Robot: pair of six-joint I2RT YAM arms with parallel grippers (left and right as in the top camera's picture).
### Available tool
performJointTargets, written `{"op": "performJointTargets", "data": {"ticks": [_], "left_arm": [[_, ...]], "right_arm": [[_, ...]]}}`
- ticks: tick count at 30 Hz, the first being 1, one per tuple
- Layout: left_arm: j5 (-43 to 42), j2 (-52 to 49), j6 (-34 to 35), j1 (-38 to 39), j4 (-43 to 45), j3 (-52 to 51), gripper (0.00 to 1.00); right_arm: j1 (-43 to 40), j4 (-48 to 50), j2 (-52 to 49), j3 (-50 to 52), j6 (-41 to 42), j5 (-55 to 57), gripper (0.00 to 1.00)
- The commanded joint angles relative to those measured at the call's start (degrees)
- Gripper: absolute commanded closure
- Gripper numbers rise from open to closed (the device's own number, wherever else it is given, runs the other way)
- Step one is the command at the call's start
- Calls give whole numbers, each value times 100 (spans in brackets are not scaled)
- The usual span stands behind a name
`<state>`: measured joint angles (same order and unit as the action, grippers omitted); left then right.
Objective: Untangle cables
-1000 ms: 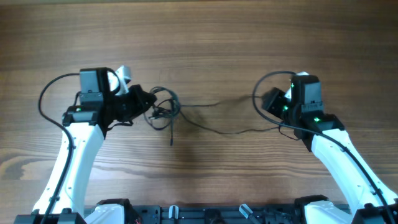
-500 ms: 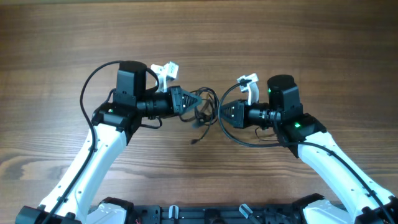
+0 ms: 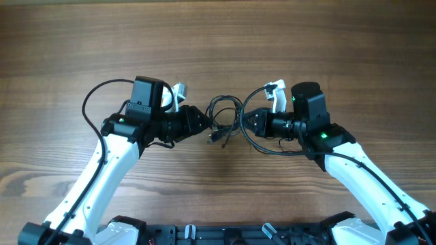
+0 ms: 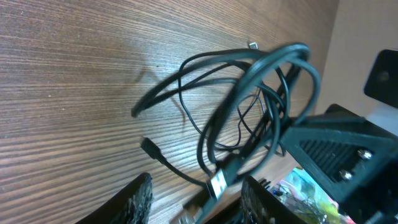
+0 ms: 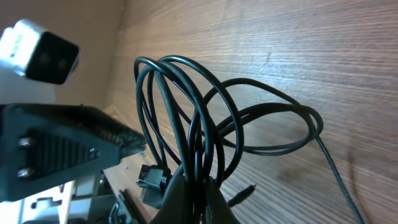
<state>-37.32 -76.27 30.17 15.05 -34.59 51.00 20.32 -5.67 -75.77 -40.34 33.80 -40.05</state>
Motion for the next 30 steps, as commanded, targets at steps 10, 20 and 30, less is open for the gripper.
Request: {"op": "performJointTargets", "data": {"ticks": [10,20,30], "left_arm": [[-164,-363,-142,24,754,33,96],[-186,-363,-142,24,664,33,96],[-573,-361,-752,-184,-214,33,96]], "right_arm": [[0,101,-44,-31,33,-1259,96],[0,693,-44,-31,-229,-1980,96],[-2,-697,-44,-31,815,1609,56]]}}
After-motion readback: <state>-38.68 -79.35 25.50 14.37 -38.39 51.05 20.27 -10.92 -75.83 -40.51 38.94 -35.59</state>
